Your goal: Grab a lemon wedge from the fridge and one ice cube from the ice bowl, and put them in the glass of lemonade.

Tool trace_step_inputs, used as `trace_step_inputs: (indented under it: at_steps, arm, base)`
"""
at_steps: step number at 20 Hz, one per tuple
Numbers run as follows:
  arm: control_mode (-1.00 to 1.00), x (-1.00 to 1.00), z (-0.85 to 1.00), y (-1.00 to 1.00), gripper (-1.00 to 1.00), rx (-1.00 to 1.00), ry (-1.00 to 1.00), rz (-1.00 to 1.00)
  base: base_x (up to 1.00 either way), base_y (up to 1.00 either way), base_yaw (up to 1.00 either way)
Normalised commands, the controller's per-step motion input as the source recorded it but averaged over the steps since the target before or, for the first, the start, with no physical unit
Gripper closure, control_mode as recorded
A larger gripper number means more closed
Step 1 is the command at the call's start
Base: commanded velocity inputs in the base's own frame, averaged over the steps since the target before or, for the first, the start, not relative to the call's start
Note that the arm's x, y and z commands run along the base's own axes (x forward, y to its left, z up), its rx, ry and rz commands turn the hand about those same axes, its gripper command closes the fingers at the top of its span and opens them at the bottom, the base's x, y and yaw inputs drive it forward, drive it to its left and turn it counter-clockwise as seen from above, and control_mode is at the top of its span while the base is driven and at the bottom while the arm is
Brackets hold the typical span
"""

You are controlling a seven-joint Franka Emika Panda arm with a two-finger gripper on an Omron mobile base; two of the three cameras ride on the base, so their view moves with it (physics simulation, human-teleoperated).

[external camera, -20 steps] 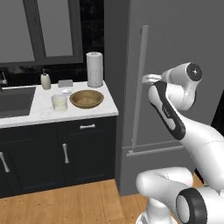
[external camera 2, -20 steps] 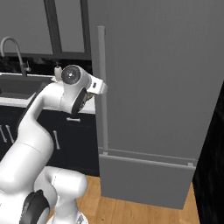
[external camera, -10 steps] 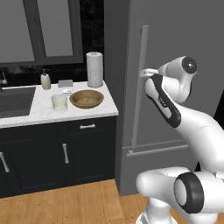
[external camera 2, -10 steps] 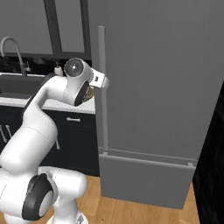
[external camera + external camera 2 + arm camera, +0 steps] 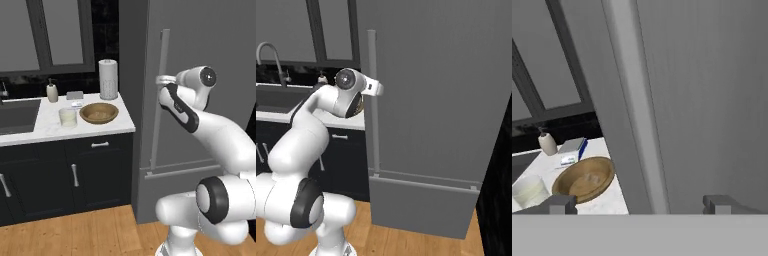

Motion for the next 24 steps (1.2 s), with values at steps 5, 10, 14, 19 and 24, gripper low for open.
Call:
trace_step_inputs:
  at_steps: [5, 10, 14, 19, 24]
  arm:
    - [-1.0, 0.53, 0.0, -0.06, -1.0, 0.0, -0.01, 0.0]
    - [-1.0, 0.49, 0.0, -0.06, -1.0, 0.0, 0.0, 0.0]
    - [-1.0, 0.54, -0.04, -0.01, -1.0, 0.0, -0.01, 0.0]
    - [-1.0, 0.49, -0.12, 0.0, -1.0, 0.0, -0.03, 0.0]
    - [-1.0, 0.5, -0.1, 0.0, -1.0, 0.0, -0.01, 0.0]
  base:
    - [0.0, 0.0, 0.0]
    - [0.0, 0.0, 0.0]
    - [0.0, 0.0, 0.0]
    - [0.0, 0.0, 0.0]
    - [0.0, 0.0, 0.0]
